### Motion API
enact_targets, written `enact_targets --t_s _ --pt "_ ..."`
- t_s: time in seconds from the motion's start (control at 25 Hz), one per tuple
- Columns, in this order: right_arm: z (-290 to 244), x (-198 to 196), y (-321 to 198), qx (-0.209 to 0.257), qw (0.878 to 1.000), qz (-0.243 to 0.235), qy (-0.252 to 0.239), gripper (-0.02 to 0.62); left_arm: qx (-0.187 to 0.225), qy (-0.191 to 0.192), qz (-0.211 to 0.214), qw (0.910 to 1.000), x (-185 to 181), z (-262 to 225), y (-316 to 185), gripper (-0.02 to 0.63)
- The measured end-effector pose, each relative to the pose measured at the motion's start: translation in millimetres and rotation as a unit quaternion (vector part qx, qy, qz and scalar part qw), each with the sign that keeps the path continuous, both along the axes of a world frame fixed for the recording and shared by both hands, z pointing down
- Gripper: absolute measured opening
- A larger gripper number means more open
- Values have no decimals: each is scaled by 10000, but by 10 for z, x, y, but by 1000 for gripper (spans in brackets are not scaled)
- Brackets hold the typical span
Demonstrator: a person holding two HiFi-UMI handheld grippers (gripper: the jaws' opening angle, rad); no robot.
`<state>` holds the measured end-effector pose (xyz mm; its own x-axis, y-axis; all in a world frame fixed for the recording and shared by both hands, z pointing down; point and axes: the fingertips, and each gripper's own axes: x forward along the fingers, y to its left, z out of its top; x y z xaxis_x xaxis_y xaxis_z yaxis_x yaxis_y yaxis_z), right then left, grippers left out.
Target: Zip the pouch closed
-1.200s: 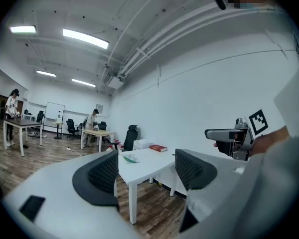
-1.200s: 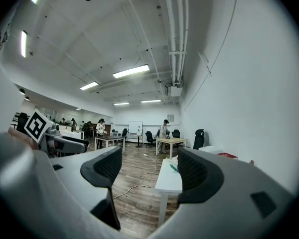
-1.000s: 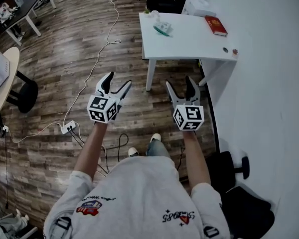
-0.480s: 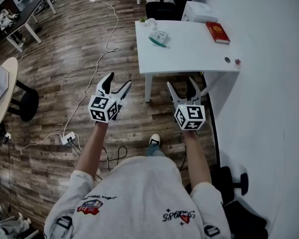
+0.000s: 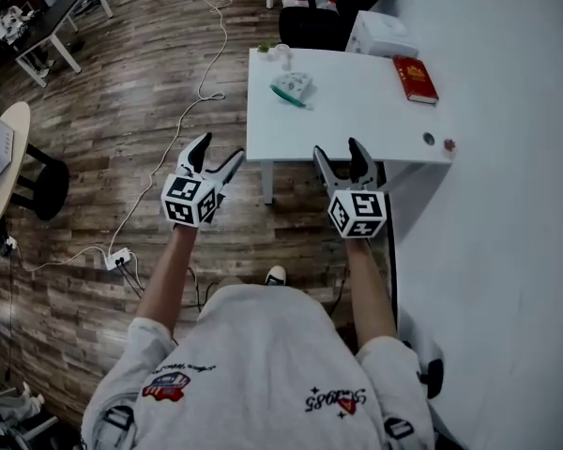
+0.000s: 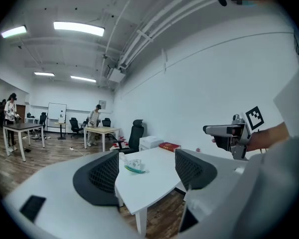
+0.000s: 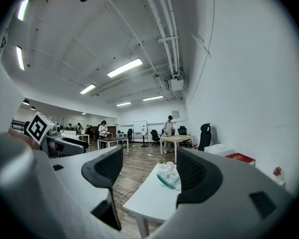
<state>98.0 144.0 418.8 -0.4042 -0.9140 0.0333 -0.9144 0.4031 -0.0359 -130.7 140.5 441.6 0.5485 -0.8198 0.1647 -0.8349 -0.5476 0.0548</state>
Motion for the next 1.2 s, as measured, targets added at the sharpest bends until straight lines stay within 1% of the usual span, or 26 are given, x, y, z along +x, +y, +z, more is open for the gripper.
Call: enact_targets --t_s 0.12,0.4,0.64,0.88,1.2 --pt "30 137 -253 -67 9999 -67 -57 324 -42 -62 -60 10000 97 17 -174 341" --pt "147 209 -771 -162 9996 -159 -154 322 -129 -85 -190 9997 132 103 -637 341" --pt "322 321 -1190 -301 9994 -154 -18 321 -245 -80 -11 9997 339 273 -1154 341" --pt "550 422 -1792 -547 9985 -52 75 319 -341 -98 311 9989 555 405 -1924 341" --pt "527 415 -2933 -585 9980 176 133 316 -294 -177 737 9967 705 374 -3222 341"
